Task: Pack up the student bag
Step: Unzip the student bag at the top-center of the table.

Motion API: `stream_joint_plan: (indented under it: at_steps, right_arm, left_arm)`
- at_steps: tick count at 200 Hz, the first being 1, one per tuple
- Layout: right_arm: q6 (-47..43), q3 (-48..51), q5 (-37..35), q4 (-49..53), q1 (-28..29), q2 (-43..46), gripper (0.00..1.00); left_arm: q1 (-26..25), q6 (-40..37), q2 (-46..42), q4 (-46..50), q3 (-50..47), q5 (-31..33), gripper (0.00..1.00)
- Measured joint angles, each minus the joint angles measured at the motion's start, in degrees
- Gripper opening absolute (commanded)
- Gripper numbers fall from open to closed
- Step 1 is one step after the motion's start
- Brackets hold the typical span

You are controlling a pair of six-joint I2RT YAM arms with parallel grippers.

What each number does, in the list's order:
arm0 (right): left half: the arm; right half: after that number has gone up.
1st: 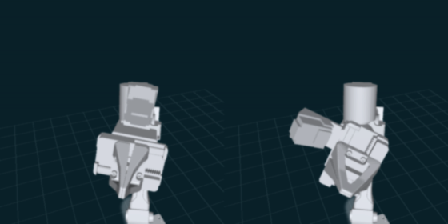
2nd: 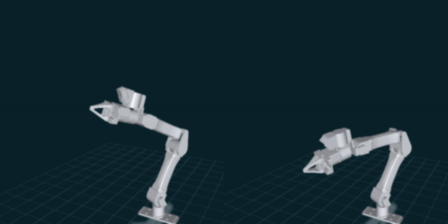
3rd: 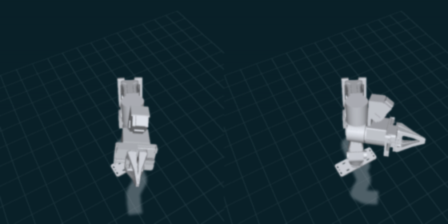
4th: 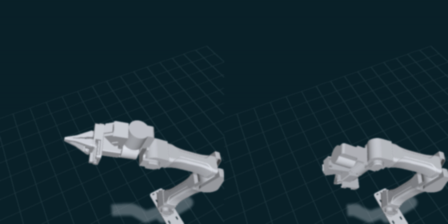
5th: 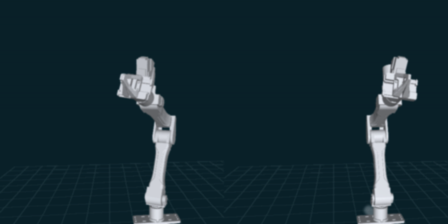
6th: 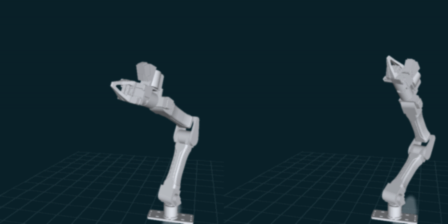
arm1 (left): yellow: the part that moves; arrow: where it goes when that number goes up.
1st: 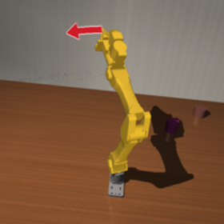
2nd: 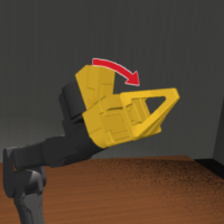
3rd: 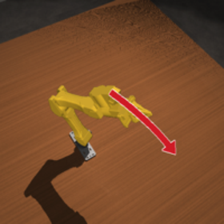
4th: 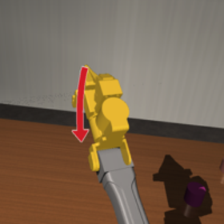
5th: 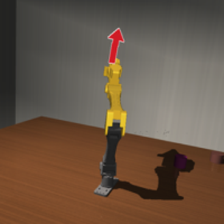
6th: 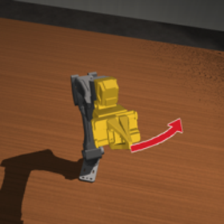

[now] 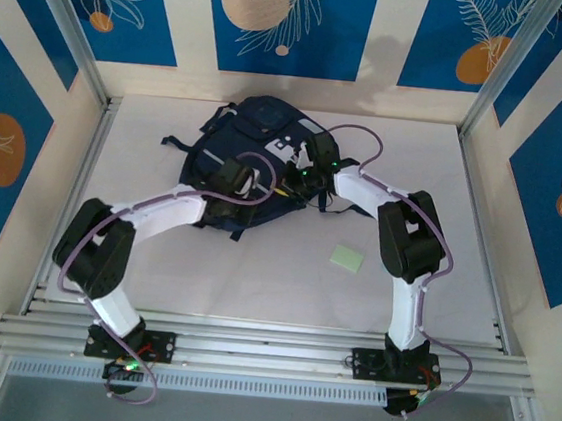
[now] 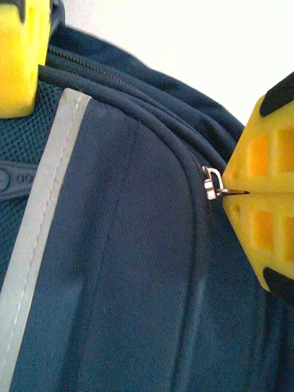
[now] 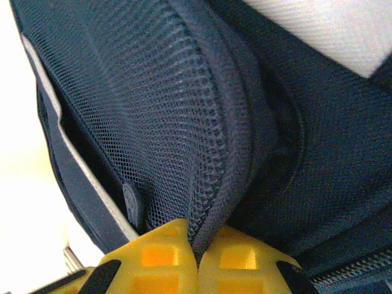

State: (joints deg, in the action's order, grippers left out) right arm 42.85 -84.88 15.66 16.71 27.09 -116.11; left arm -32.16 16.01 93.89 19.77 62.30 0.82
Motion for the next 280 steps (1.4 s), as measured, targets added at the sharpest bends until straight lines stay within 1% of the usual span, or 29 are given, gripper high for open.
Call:
stream_joint_plan:
  at_steps: [17,31,56,77,90,104,121,128,141,150,164,170,178,189,217,237,259,280]
  right_arm:
    - [-5.44,-1.46,1.62,3.08,-0.92,0.09,0.0]
    - [-10.14,-2.86,3.15,6.25,-1.75,0.09,0.0]
    - [-19.76,-6.93,4.57,14.69,-3.34,-0.24,0.0]
    - [-26.93,-10.97,2.67,21.68,-4.11,-1.33,0.0]
    - [-29.49,-13.29,0.72,24.96,-4.31,-2.36,0.0]
    - [-30.4,-15.82,-0.85,27.63,-4.63,-3.69,0.0]
    - [-29.68,-18.99,-1.88,30.12,-5.18,-5.2,0.0]
    - [-28.98,-19.93,-2.36,30.64,-5.4,-5.57,0.04]
    - [-27.02,-21.05,-3.32,31.01,-5.68,-5.77,0.17]
    - [-25.66,-21.4,-4.28,30.62,-5.88,-5.73,0.32]
    - [-22.27,-21.44,-5.73,28.33,-6.36,-5.49,0.47]
    - [-20.98,-20.81,-6.27,26.8,-6.54,-5.01,0.52]
    - [-18.73,-19.04,-6.84,25.05,-6.69,-3.8,0.56]
    - [-15.67,-13.97,-7.39,22.36,-7.06,-0.2,0.61]
    - [-8.66,0.17,-8.02,18.03,-7.87,12.02,0.64]
    - [-4.79,7.32,-7.98,15.61,-8.04,19.63,0.63]
    - [-1.84,11.5,-7.5,13.42,-8.04,23.61,0.62]
    - [0.79,14.29,-6.08,11.02,-8.02,24.28,0.61]
  left_arm:
    - [2.03,-2.56,-2.16,2.03,0.17,-3.17,0.0]
    - [2.43,-4.37,-2.51,3.74,1.05,-4.85,0.0]
    - [2.29,-6.6,-2.54,6.25,1.9,-4.5,0.0]
    - [2.29,-7.04,-2.56,7.91,2.03,-3.15,0.0]
    - [2.25,-6.95,-2.6,8.2,2.08,-3.91,0.0]
    - [2.03,-6.49,-2.73,7.91,2.14,-6.27,0.0]
    - [1.01,-5.38,-2.75,6.97,2.43,-9.49,0.0]
    - [0.63,-4.9,-2.75,6.64,2.8,-10.47,0.0]
    - [-0.52,-3.72,-2.67,6.21,3.87,-12.09,0.0]
    - [-1.36,-2.78,-2.43,5.75,4.7,-13.31,0.0]
    - [-2.82,-0.79,-1.36,4.83,6.16,-15.98,0.0]
    - [-3.48,0.13,-0.7,4.48,6.71,-17.05,0.0]
    - [-4.33,1.11,0.22,3.78,7.21,-18.43,0.0]
    - [-5.57,2.64,1.92,2.86,8.26,-20.17,0.0]
    - [-6.71,5.16,5.27,0.7,10.8,-22.43,0.0]
    - [-6.75,6.32,6.34,-0.33,11.8,-22.99,0.0]
    - [-6.75,7.08,6.71,-1.01,11.91,-23.34,0.0]
    - [-6.75,8.0,6.71,-1.4,11.87,-23.37,0.0]
